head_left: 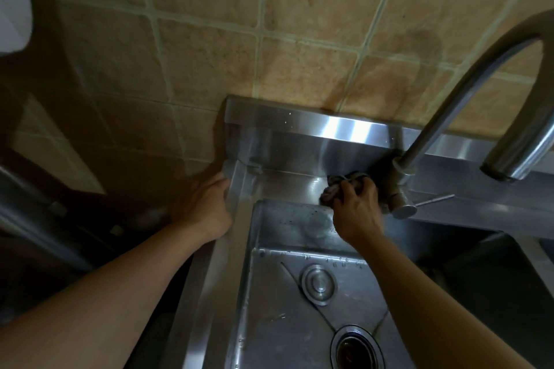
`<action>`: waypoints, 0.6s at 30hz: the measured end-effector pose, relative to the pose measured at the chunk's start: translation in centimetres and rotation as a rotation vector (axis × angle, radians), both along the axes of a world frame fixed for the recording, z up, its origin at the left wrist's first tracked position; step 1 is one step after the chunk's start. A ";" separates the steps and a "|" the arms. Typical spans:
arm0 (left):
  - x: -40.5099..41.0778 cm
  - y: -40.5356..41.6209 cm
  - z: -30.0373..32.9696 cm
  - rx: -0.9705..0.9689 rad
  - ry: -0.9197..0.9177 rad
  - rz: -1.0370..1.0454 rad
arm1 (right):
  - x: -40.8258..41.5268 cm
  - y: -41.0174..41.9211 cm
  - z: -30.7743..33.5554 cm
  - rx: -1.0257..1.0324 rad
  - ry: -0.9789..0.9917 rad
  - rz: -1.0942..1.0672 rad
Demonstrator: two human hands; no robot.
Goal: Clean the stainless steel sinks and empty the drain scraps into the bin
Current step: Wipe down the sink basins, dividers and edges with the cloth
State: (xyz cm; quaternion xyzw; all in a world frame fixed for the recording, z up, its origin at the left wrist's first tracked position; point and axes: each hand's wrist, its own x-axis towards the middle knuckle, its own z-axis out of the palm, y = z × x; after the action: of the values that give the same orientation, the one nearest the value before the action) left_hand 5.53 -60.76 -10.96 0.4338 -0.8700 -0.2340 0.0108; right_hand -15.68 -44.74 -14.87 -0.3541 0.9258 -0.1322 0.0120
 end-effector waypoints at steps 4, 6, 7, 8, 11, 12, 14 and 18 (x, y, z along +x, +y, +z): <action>0.3 0.3 0.1 0.031 0.050 0.011 | 1.2 -2.2 0.6 -0.090 -0.060 -0.040; 0.3 0.6 0.2 0.046 0.086 0.016 | 3.3 -3.4 0.3 -0.224 -0.042 0.127; 0.4 0.7 0.2 0.052 0.104 0.019 | 4.7 -4.5 0.0 -0.267 -0.058 0.223; 0.5 0.6 0.1 0.053 0.122 0.019 | 6.1 -6.0 -0.4 -0.278 -0.090 0.320; 0.7 0.1 -0.4 0.064 0.166 0.025 | 9.6 -10.9 0.1 -0.251 -0.203 0.460; 0.6 -0.1 -0.5 0.070 0.173 0.028 | 9.9 -11.8 0.3 -0.213 -0.227 0.479; 0.6 -0.4 -0.7 0.064 0.169 0.020 | 9.4 -11.9 0.4 -0.121 -0.200 0.528; 1.2 -0.3 -0.9 0.059 0.112 0.025 | 6.0 -7.8 -0.1 -0.011 -0.046 0.470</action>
State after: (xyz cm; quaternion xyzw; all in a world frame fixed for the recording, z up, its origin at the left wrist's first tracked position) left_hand 6.69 -61.09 -11.91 0.4310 -0.8552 -0.2834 0.0498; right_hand -9.64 -52.51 -14.99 -0.5569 0.8166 -0.1389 0.0613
